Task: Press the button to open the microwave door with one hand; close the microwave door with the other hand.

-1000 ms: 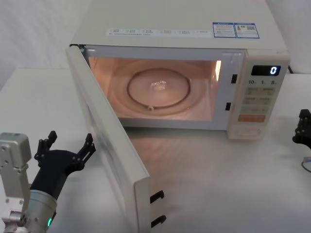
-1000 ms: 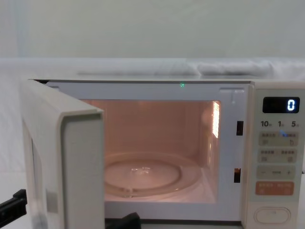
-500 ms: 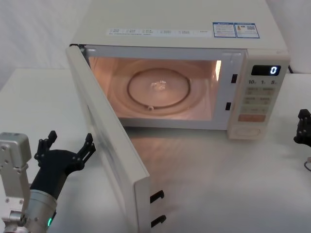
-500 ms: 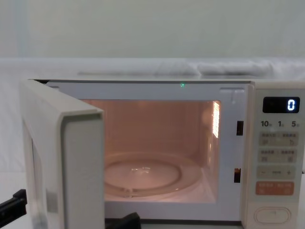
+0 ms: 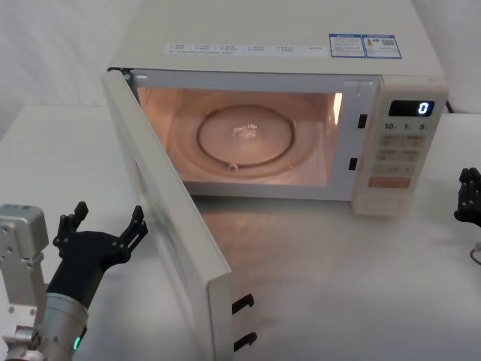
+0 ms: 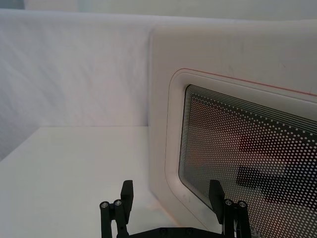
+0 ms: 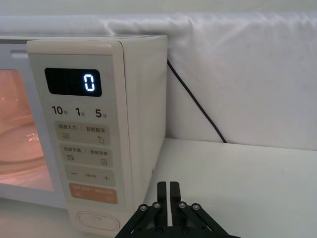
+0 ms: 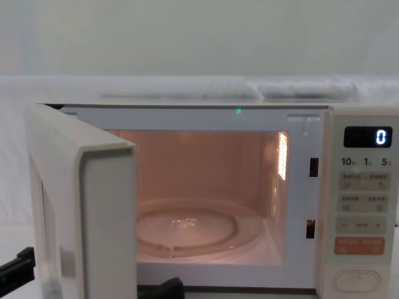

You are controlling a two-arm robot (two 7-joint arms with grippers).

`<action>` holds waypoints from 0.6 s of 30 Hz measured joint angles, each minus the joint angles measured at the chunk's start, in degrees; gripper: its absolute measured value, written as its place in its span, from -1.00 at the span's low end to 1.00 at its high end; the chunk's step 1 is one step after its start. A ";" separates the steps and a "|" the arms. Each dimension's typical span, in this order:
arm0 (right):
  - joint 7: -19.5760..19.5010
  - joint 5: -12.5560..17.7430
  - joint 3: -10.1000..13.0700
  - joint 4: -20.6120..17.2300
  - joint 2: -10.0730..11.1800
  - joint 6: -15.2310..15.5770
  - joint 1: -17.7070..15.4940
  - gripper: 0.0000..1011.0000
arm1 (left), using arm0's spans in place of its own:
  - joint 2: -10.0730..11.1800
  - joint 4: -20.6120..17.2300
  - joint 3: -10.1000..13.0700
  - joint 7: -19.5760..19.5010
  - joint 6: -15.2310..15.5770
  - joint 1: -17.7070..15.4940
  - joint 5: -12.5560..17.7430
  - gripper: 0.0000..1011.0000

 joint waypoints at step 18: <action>-0.01 -0.10 0.00 0.09 -0.07 0.00 0.01 0.12 | 0.00 0.00 0.00 0.00 0.00 0.00 0.00 0.98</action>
